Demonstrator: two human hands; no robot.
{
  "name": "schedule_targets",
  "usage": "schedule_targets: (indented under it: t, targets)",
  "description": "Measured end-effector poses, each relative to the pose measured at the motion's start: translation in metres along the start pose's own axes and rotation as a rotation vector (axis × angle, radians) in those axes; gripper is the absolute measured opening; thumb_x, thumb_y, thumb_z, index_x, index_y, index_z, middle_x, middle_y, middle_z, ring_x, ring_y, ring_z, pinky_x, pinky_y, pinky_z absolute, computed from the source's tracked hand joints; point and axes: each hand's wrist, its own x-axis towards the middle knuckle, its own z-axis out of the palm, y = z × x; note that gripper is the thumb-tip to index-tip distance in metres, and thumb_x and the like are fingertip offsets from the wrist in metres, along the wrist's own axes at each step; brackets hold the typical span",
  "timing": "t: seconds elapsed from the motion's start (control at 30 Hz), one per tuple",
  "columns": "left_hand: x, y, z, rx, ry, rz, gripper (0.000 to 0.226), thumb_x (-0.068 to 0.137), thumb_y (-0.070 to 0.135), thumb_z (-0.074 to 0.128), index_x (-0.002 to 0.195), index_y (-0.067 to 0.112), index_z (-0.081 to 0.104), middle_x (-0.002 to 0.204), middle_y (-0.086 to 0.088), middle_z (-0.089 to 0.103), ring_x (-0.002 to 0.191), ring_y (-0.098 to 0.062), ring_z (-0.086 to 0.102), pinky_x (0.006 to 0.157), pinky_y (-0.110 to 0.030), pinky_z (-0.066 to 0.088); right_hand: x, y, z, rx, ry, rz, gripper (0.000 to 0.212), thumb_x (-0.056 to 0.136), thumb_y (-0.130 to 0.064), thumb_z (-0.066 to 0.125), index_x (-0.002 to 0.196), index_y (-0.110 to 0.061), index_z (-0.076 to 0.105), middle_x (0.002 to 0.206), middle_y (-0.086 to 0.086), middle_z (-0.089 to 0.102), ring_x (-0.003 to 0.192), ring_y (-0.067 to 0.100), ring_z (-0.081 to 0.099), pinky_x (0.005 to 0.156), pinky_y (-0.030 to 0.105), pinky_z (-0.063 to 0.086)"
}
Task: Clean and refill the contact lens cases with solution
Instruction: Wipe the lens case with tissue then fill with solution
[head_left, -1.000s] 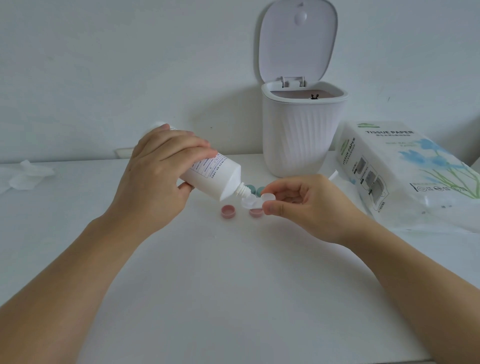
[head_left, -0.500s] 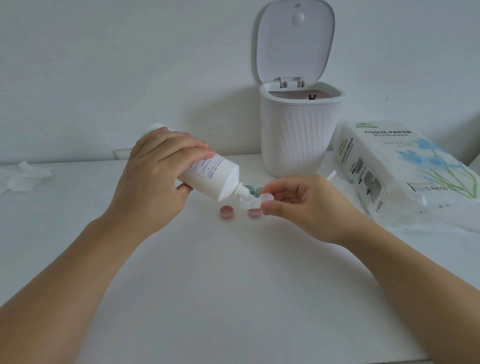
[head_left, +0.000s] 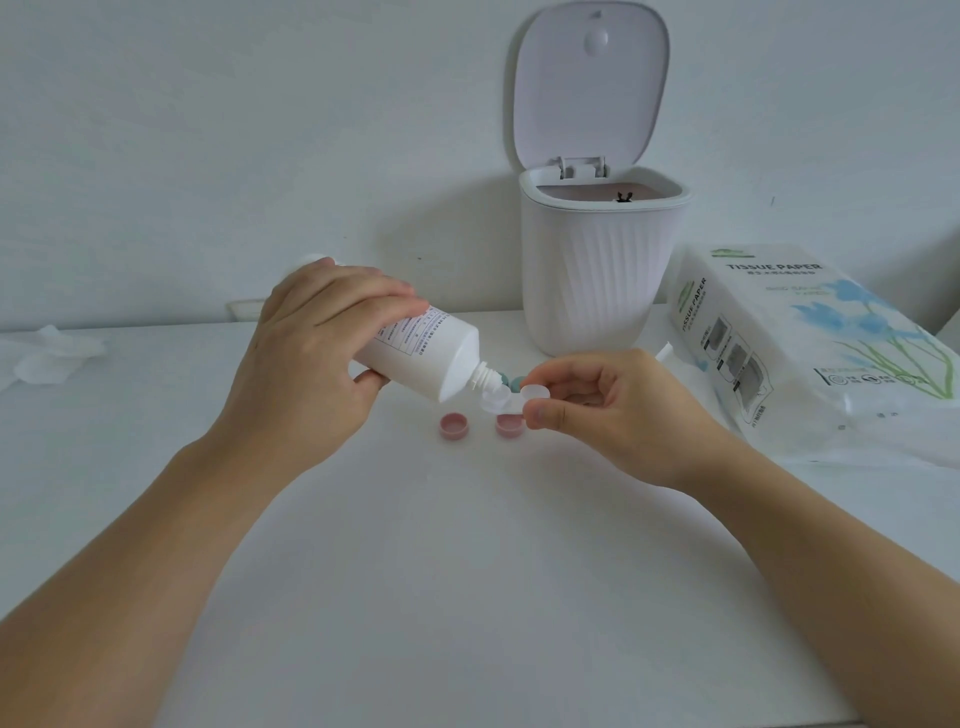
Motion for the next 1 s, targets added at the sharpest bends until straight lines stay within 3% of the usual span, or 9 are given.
schedule_targets:
  t: [0.13, 0.27, 0.47, 0.6, 0.67, 0.83, 1.0]
  targets:
    - [-0.0022, 0.0011, 0.0003, -0.040, -0.022, -0.082, 0.060, 0.067, 0.000, 0.090, 0.122, 0.010, 0.069, 0.126, -0.005, 0.067, 0.119, -0.031, 0.060, 0.116, -0.040, 0.032, 0.0004, 0.0014, -0.0005, 0.012, 0.011, -0.005, 0.022, 0.080, -0.047, 0.071, 0.097, -0.034, 0.072, 0.085, -0.015, 0.079, 0.088, 0.002, 0.075, 0.087, 0.032, 0.054]
    - [-0.0044, 0.0042, -0.0017, -0.100, -0.043, -0.181, 0.063, 0.066, 0.000, 0.090, 0.124, 0.011, 0.068, 0.126, -0.003, 0.066, 0.118, -0.029, 0.057, 0.109, -0.042, 0.039, 0.0000, 0.0008, -0.0014, 0.035, 0.022, -0.012, 0.020, 0.082, -0.043, 0.071, 0.098, -0.032, 0.072, 0.086, -0.014, 0.079, 0.087, 0.002, 0.075, 0.087, 0.024, 0.056]
    - [-0.0081, 0.0048, -0.0052, -0.255, -0.067, -0.361, 0.073, 0.063, 0.001, 0.092, 0.128, 0.019, 0.064, 0.126, 0.015, 0.059, 0.118, -0.008, 0.049, 0.104, -0.020, 0.036, -0.0006, 0.0005, -0.0037, 0.032, 0.056, -0.003, 0.008, 0.091, -0.019, 0.074, 0.094, -0.026, 0.075, 0.084, -0.013, 0.079, 0.084, 0.001, 0.075, 0.078, 0.011, 0.054]
    - [-0.0100, 0.0046, -0.0057, -0.278, -0.088, -0.391, 0.074, 0.063, 0.003, 0.093, 0.129, 0.022, 0.064, 0.126, 0.017, 0.059, 0.118, -0.002, 0.047, 0.102, -0.010, 0.033, 0.0002, -0.0007, -0.0039, 0.022, 0.080, 0.014, 0.013, 0.089, -0.019, 0.075, 0.095, -0.031, 0.074, 0.086, -0.013, 0.079, 0.085, 0.002, 0.075, 0.077, 0.008, 0.052]
    - [-0.0098, 0.0048, -0.0059, -0.272, -0.085, -0.372, 0.074, 0.063, 0.002, 0.092, 0.128, 0.021, 0.064, 0.126, 0.017, 0.058, 0.118, -0.004, 0.048, 0.103, -0.014, 0.035, 0.0001, -0.0007, -0.0042, 0.023, 0.073, 0.008, 0.014, 0.090, -0.018, 0.075, 0.095, -0.031, 0.074, 0.085, -0.013, 0.079, 0.085, 0.002, 0.075, 0.077, 0.009, 0.052]
    - [-0.0072, 0.0044, -0.0042, -0.187, -0.089, -0.242, 0.067, 0.064, 0.000, 0.091, 0.125, 0.014, 0.066, 0.126, 0.004, 0.064, 0.116, -0.022, 0.054, 0.102, -0.042, 0.043, -0.0016, -0.0033, -0.0022, 0.042, 0.019, -0.019, 0.013, 0.090, -0.024, 0.073, 0.097, -0.035, 0.073, 0.088, -0.015, 0.079, 0.089, 0.000, 0.074, 0.079, 0.007, 0.050]
    - [-0.0078, -0.0007, 0.0008, -0.126, -0.094, -0.183, 0.064, 0.066, -0.001, 0.090, 0.124, 0.012, 0.067, 0.126, -0.001, 0.066, 0.114, -0.030, 0.058, 0.110, -0.029, 0.031, -0.0010, -0.0028, -0.0013, 0.058, 0.012, -0.020, 0.016, 0.083, -0.039, 0.073, 0.098, -0.036, 0.073, 0.089, -0.016, 0.079, 0.089, 0.000, 0.074, 0.079, 0.007, 0.050]
